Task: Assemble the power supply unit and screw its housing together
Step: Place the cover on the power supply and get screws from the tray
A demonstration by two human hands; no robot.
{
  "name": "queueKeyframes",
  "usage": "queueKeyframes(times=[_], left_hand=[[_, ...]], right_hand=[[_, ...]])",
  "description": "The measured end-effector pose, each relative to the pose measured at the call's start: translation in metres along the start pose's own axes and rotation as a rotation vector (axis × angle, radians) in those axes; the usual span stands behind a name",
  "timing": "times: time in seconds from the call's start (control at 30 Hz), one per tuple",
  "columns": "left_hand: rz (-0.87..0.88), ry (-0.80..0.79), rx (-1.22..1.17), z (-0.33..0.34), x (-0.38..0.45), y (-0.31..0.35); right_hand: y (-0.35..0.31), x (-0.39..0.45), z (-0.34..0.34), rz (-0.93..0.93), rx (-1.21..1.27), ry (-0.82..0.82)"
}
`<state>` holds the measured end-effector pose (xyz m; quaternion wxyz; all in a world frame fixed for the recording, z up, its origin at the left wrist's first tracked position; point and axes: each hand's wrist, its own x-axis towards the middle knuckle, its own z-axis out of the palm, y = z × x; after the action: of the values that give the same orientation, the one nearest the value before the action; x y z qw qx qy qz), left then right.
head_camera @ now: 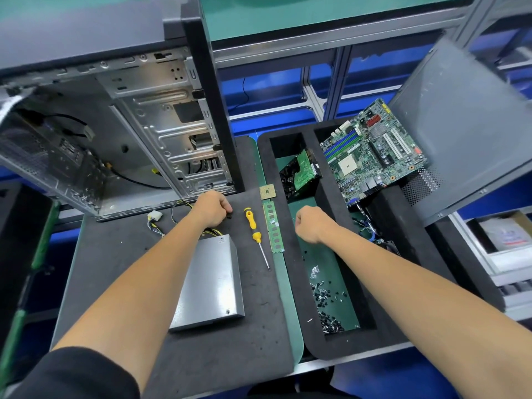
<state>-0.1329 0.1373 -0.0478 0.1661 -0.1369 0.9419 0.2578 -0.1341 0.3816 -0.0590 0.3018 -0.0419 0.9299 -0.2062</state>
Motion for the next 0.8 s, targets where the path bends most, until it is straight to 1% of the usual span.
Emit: queueKeyframes(times=[0.17,0.3,0.47,0.53,0.7,0.8], left_hand=[[0.016,-0.008,-0.024,0.0013,0.0008,-0.0011],[0.034,0.035,-0.049,0.0013,-0.0005,-0.0016],[0.046,0.105,-0.017,-0.0035,-0.0029,-0.0026],[0.041,0.094,0.026,-0.0050,-0.0046,-0.0045],[0.053,0.003,0.065,-0.0028,-0.0088,-0.0055],[0.055,0.000,0.062,-0.0013,-0.0086,-0.0065]], right_hand=[[-0.0030,0.0033,0.0006,-0.016,0.052,0.031],[-0.0011,0.0035,0.0006,-0.004,0.060,0.021],[-0.0021,0.0015,-0.0018,-0.022,0.028,0.011],[-0.0041,-0.0004,-0.0020,-0.030,0.022,0.008],[-0.0062,-0.0021,-0.0012,-0.026,0.017,0.008],[-0.0063,-0.0019,-0.0020,-0.025,0.015,0.008]])
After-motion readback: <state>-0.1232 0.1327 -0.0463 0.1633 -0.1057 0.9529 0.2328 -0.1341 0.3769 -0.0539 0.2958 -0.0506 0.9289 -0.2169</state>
